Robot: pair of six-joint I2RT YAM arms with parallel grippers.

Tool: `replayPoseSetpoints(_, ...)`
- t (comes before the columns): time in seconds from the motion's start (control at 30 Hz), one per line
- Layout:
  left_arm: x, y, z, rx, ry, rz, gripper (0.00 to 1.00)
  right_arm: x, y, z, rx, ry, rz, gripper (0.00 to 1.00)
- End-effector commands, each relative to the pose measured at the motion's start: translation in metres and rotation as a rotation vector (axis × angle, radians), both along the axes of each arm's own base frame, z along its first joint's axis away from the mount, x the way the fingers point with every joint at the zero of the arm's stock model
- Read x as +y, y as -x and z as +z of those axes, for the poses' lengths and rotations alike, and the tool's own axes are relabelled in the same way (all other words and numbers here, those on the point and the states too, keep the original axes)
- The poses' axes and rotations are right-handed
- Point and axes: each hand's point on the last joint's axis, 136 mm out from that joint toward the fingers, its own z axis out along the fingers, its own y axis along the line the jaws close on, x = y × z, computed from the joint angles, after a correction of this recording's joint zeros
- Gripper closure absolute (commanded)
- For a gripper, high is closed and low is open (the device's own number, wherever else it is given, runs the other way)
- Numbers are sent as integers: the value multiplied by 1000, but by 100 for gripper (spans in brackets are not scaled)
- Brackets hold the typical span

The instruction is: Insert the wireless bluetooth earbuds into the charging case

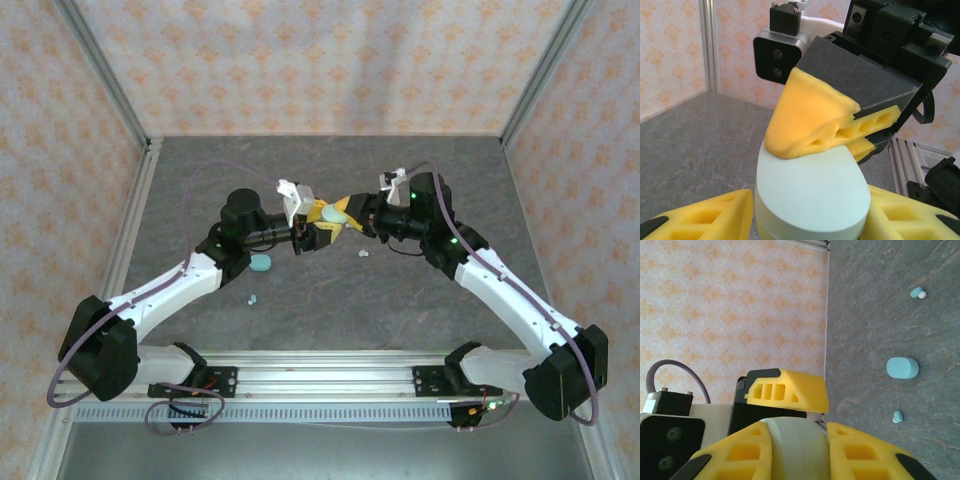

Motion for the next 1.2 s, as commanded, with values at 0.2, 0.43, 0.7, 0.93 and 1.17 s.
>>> replayPoseSetpoints(0.2, -1, 2, 18, -57, 38, -8, 54, 3, 6, 12, -29, -36, 31, 100)
replayPoseSetpoints(0.43, 0, 2, 21, -64, 48, 2, 47, 4, 6, 13, -26, -46, 34, 100)
replayPoseSetpoints(0.7, 1, 3, 18, -59, 47, -1, 57, 4, 6, 12, -20, -52, 33, 100)
replayPoseSetpoints(0.93, 2, 5, 18, -69, 40, 3, 78, 5, 7, 6, -12, -39, 39, 87)
replayPoseSetpoints(1.17, 9, 11, 12, -60, 15, 10, 83, -4, 12, 20, -137, 53, 53, 46)
